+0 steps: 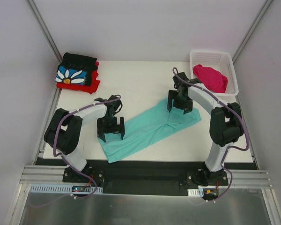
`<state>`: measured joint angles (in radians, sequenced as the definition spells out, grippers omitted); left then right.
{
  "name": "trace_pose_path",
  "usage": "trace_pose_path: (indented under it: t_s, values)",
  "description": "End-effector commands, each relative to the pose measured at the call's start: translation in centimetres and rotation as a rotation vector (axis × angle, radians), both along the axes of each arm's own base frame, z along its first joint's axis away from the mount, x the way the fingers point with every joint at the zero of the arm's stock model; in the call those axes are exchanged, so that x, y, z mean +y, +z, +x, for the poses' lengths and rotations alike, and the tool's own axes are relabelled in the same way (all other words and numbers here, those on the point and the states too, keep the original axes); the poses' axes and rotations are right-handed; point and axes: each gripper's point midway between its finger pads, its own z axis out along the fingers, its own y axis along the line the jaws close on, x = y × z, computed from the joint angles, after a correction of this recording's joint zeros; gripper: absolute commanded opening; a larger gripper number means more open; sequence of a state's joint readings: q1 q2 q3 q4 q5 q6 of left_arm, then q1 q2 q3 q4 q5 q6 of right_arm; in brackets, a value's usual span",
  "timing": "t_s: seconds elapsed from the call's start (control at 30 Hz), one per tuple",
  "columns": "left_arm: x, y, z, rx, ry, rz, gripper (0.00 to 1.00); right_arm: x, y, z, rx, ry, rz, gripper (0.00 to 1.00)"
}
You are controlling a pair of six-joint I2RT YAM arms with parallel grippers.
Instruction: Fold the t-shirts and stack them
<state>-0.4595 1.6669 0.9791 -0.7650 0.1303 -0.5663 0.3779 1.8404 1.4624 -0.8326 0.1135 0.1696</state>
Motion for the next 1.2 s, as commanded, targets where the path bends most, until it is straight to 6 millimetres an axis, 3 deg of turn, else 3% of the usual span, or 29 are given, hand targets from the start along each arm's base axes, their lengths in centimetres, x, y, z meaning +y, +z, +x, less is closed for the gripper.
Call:
trace_pose_path:
  t_s: [0.0,0.03,0.1,0.2,0.33,0.63,0.77,0.9,1.17]
  values:
    - [-0.2,0.8,-0.6,0.004,-0.01,-0.001,0.99,3.9,-0.7,1.4,-0.031,0.113,0.195,0.48]
    - [-0.2,0.8,-0.5,0.003,-0.009,-0.002,0.99,3.9,-0.1,2.2,-0.032,0.108,0.179,0.26]
    - [-0.1,0.8,-0.6,0.005,-0.009,0.001,0.99,3.8,-1.4,2.8,0.003,0.096,0.156,0.08]
    - [-0.2,0.7,-0.5,0.006,-0.01,0.0,0.99,4.3,-0.8,3.8,-0.01,0.113,0.173,0.13]
    - [-0.2,0.7,-0.5,0.01,-0.012,0.0,0.99,3.3,-0.5,4.7,-0.034,0.11,0.13,0.22]
    - [-0.2,0.5,-0.6,0.019,-0.018,0.001,0.99,-1.8,-1.8,5.7,-0.022,0.049,0.014,0.16]
    - [-0.1,0.5,-0.8,0.021,-0.019,0.001,0.99,-3.1,-2.4,5.9,-0.01,0.025,0.012,0.01]
    - [-0.1,0.6,-0.7,0.013,-0.019,-0.001,0.99,-4.7,-4.0,5.8,0.026,-0.005,-0.04,0.01]
    - [0.1,0.5,-1.0,0.016,-0.024,0.002,0.99,-6.5,-3.6,6.2,0.014,-0.028,-0.106,0.01]
